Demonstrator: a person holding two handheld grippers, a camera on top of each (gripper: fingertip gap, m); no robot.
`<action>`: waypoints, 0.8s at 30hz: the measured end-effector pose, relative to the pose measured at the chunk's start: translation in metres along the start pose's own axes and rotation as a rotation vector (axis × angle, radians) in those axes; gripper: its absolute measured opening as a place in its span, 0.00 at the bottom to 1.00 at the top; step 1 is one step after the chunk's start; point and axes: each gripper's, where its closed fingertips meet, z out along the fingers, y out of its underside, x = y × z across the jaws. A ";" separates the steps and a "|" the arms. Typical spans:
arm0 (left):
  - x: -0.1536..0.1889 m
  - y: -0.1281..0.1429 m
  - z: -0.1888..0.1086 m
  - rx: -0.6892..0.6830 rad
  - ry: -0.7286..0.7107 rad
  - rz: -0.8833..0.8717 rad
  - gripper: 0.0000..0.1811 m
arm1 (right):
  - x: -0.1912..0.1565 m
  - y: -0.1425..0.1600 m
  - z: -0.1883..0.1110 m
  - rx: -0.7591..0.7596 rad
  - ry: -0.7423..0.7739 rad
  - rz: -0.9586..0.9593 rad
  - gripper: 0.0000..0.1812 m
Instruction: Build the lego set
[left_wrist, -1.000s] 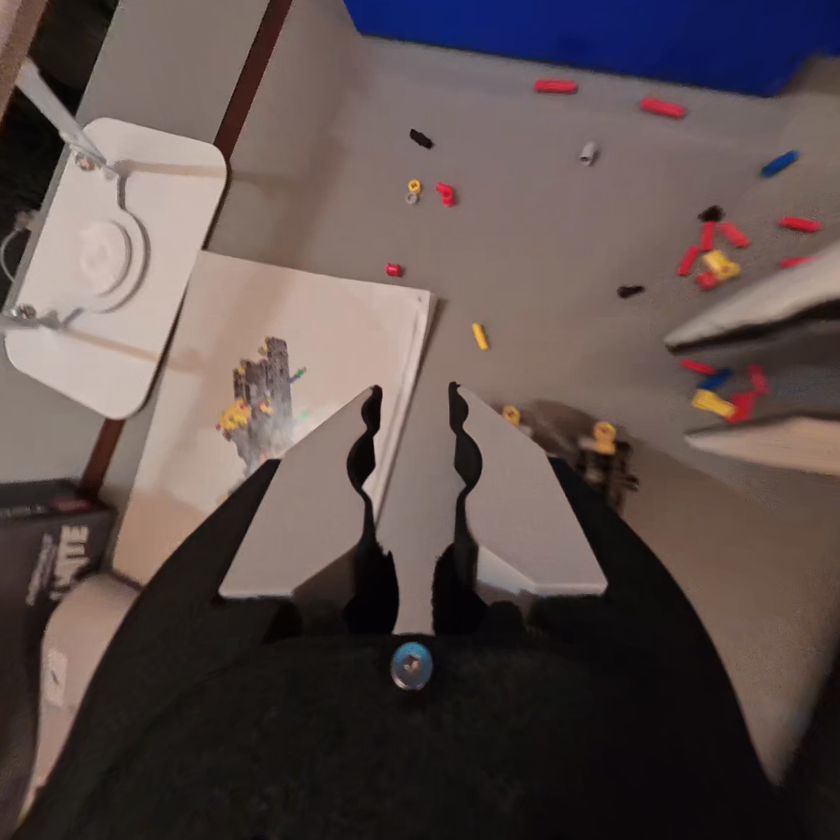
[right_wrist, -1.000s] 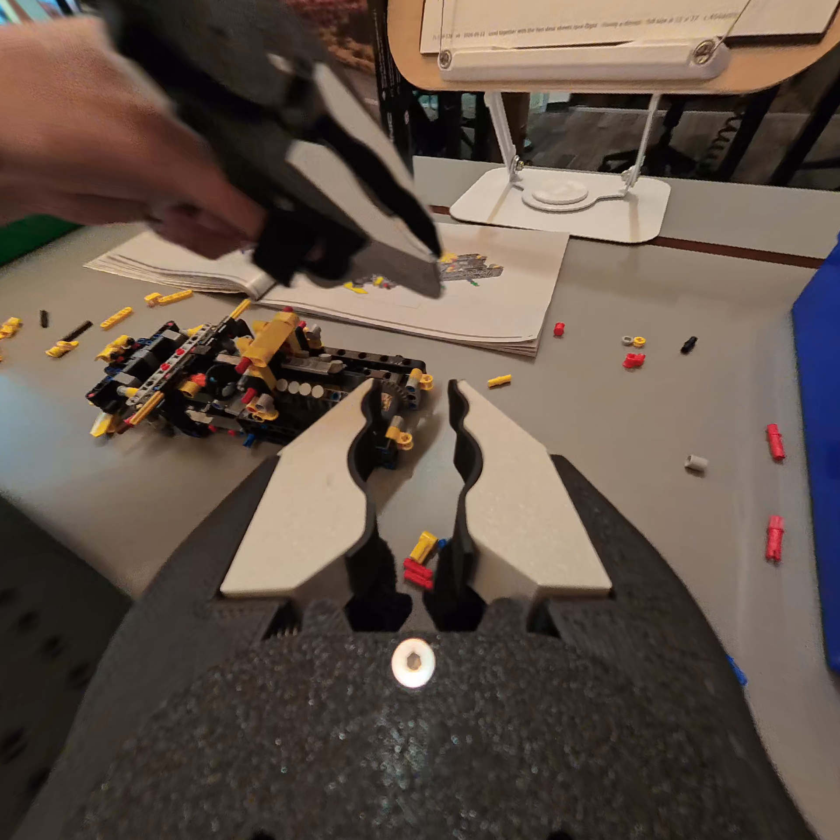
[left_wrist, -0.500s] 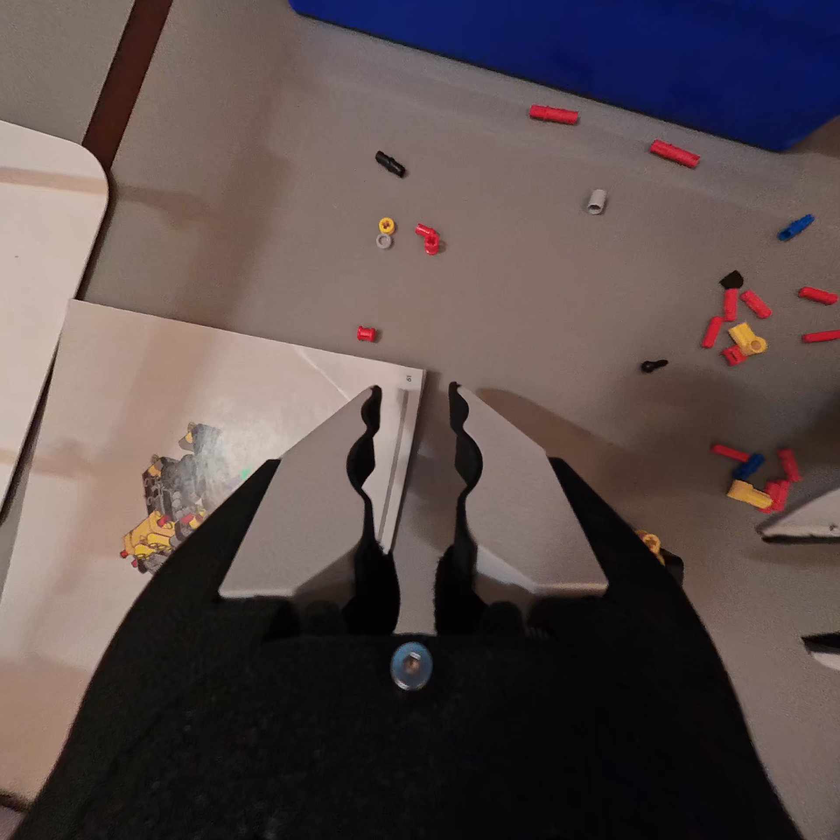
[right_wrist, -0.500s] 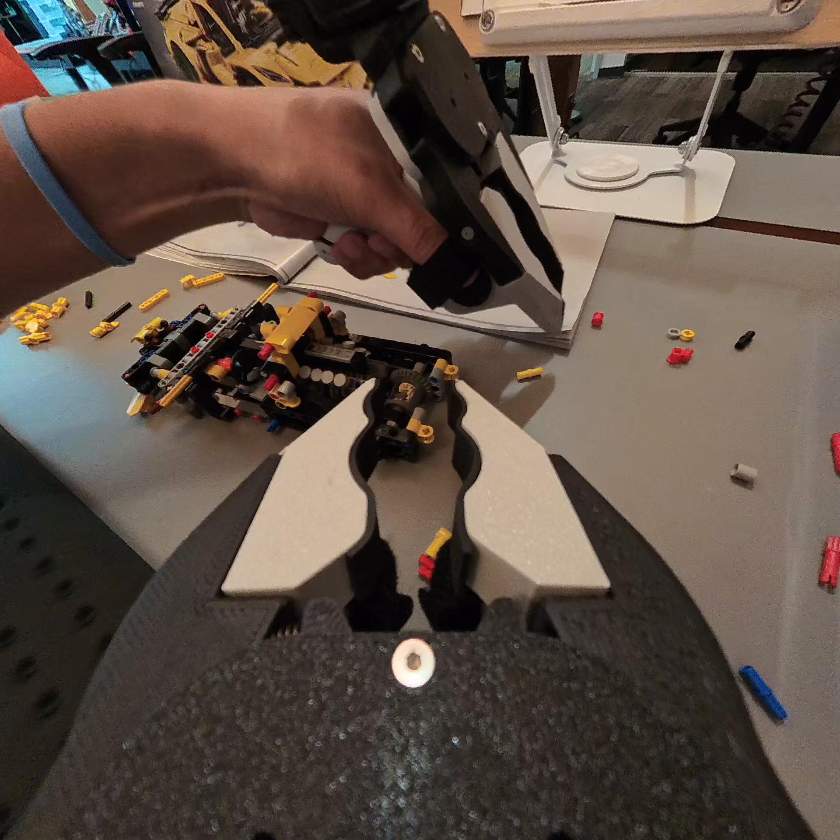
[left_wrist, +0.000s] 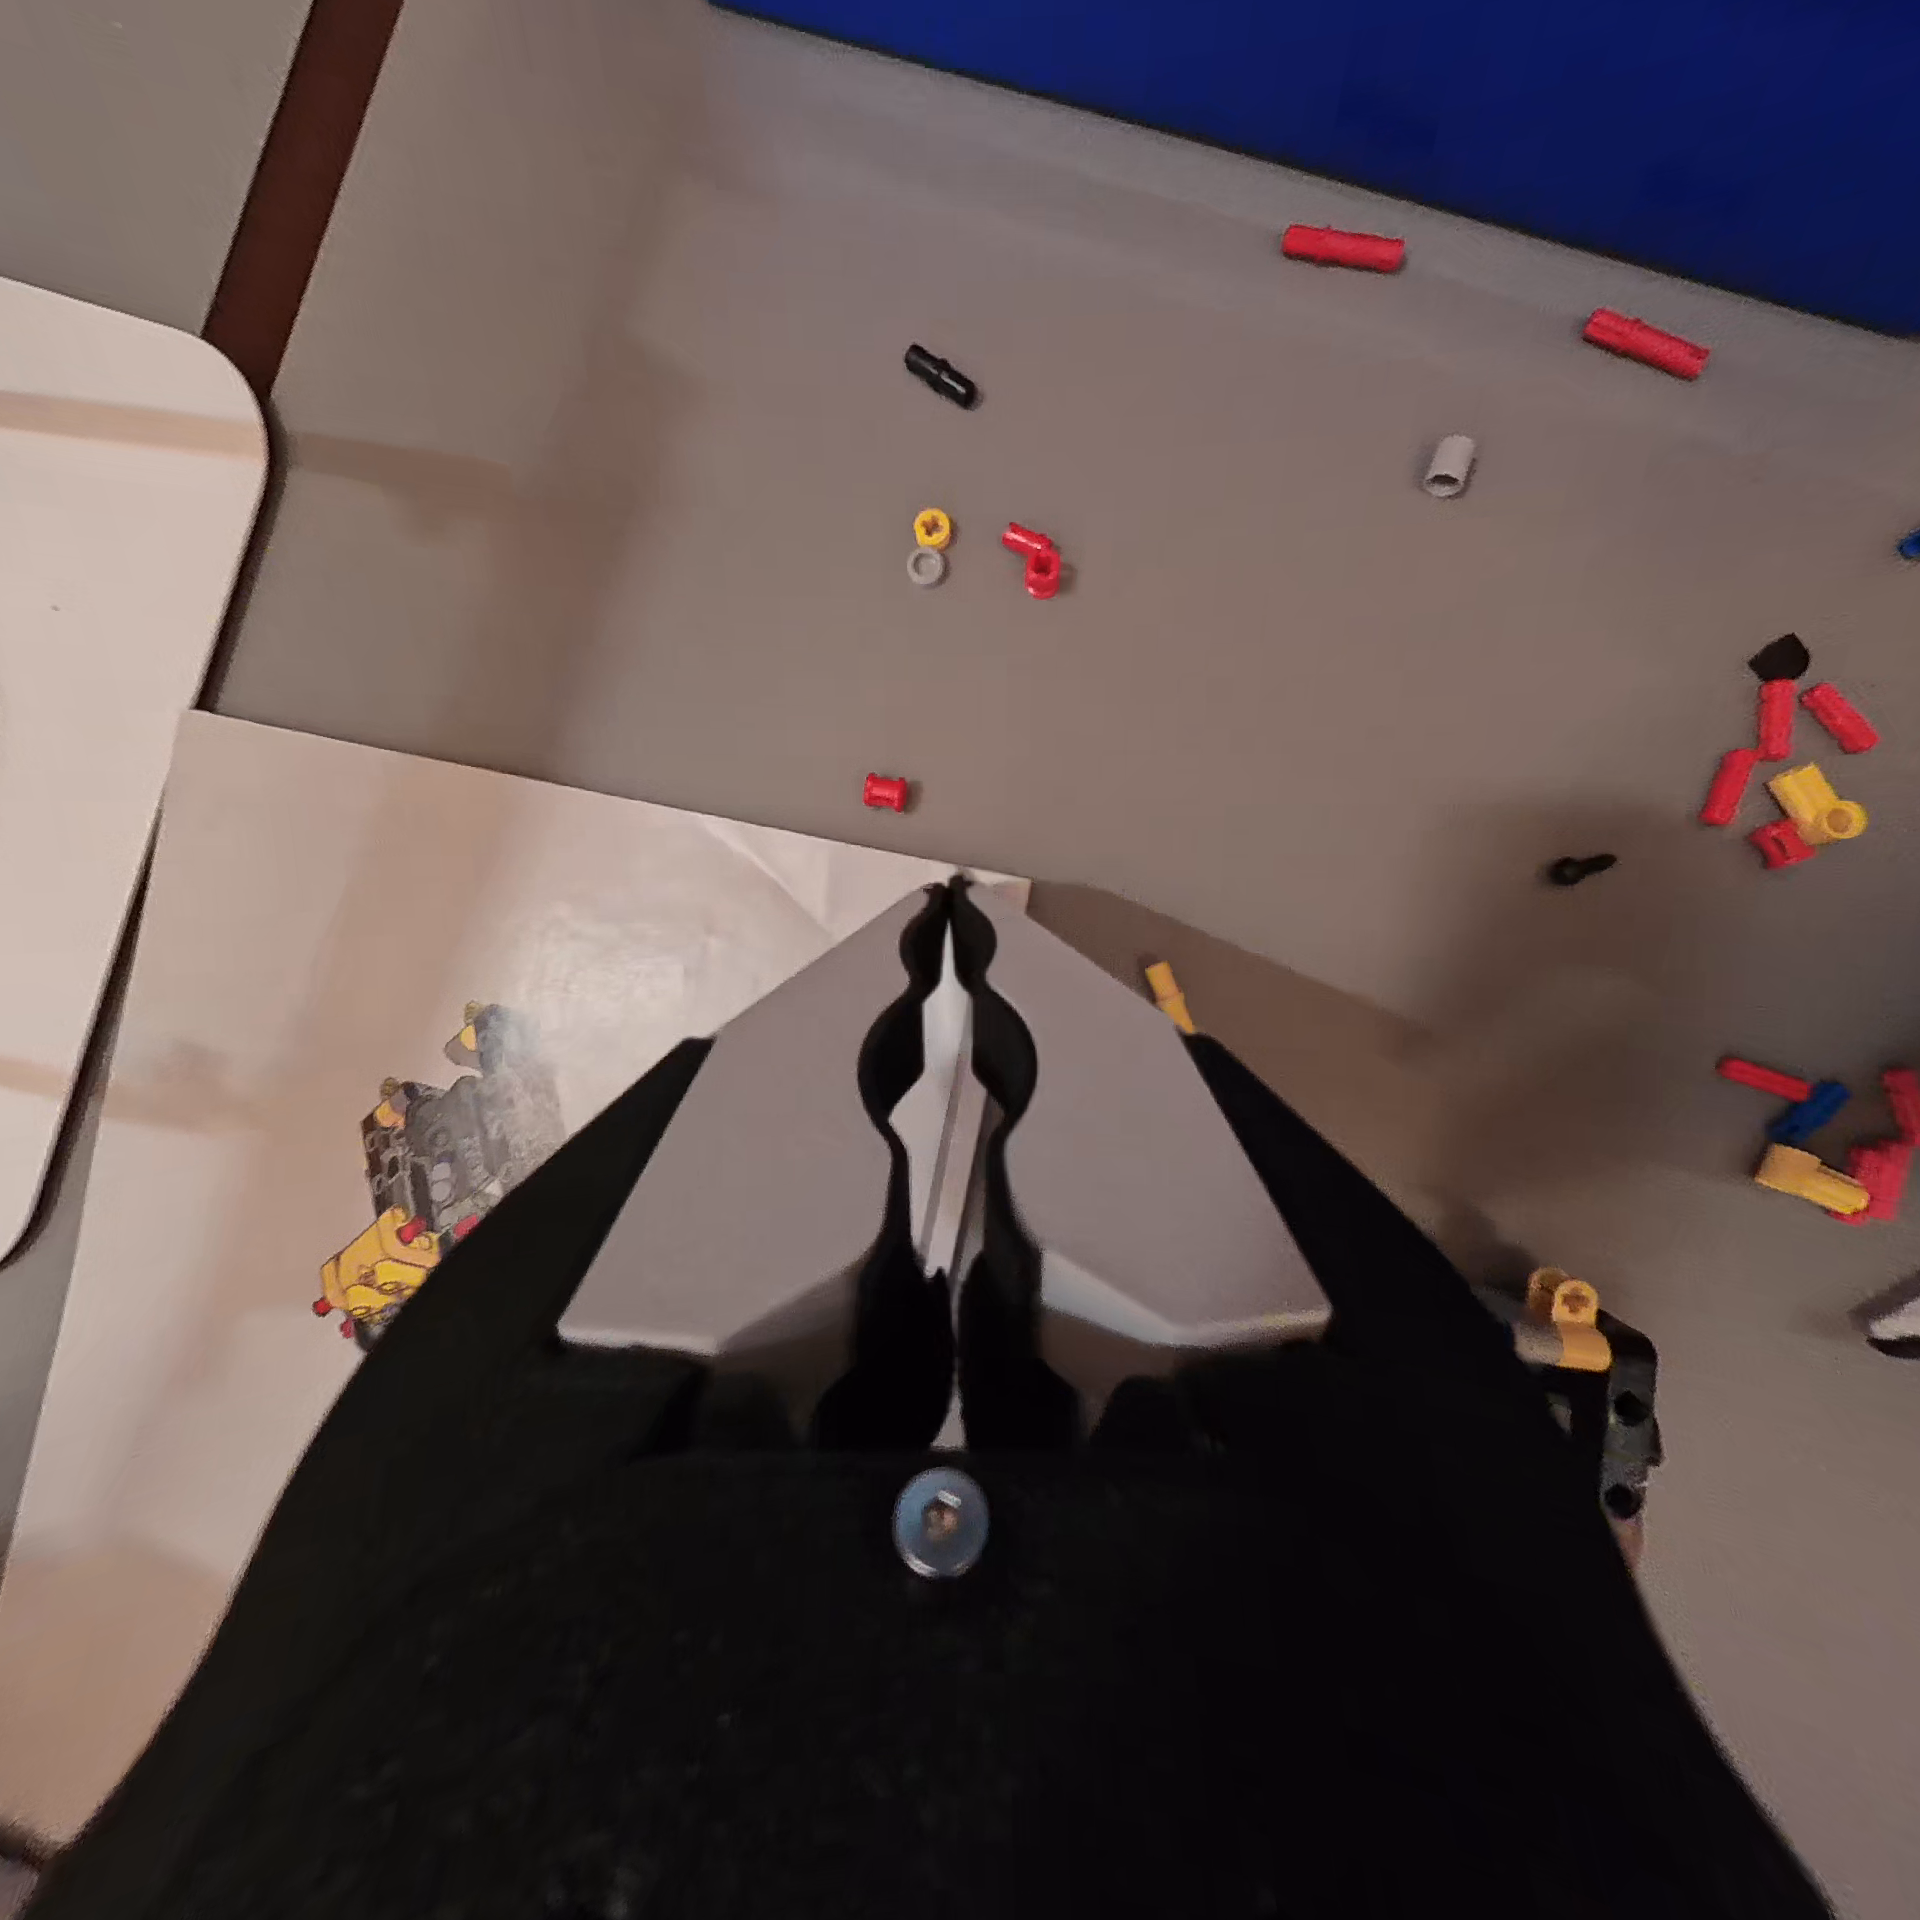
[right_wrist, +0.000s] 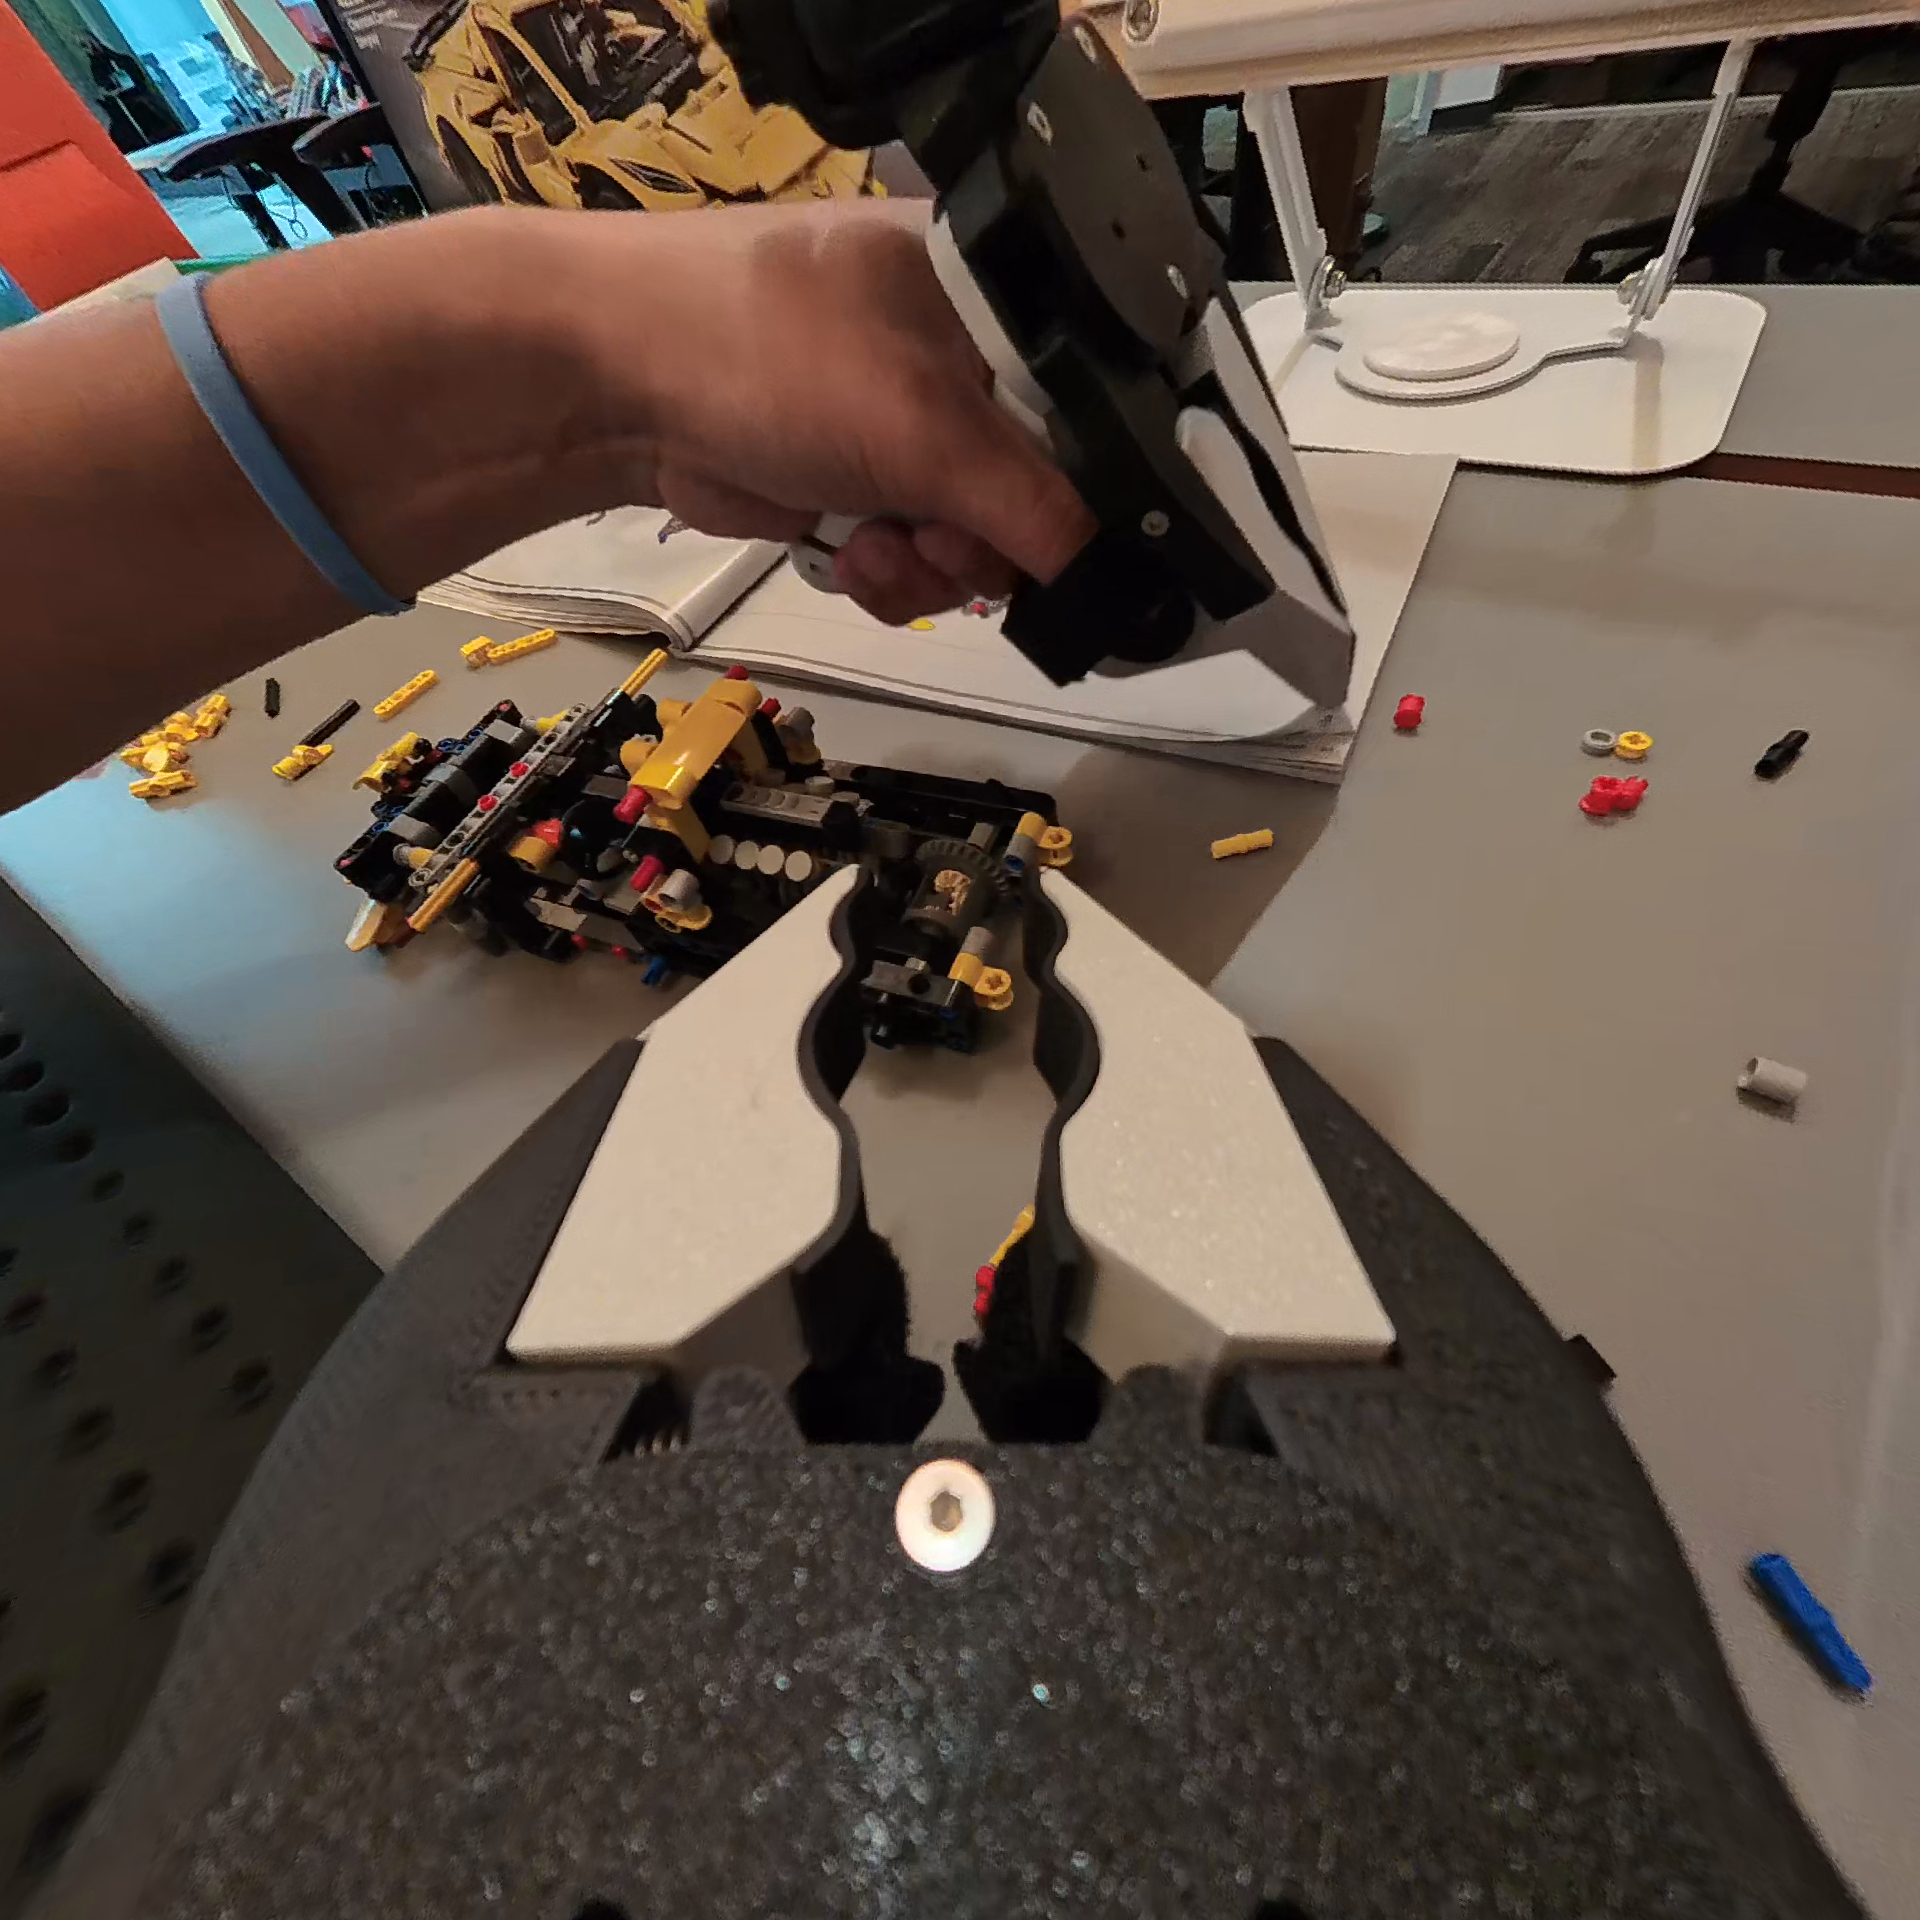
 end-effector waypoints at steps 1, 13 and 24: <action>0.003 0.001 -0.001 -0.002 0.024 0.001 0.00 | 0.000 0.000 0.000 -0.002 -0.001 0.000 0.15; 0.001 0.005 -0.010 0.048 0.064 -0.061 0.00 | -0.001 0.001 0.001 -0.011 -0.008 0.004 0.15; -0.043 0.076 -0.095 0.124 -0.075 -0.156 0.00 | -0.002 0.003 0.002 -0.019 -0.023 0.012 0.15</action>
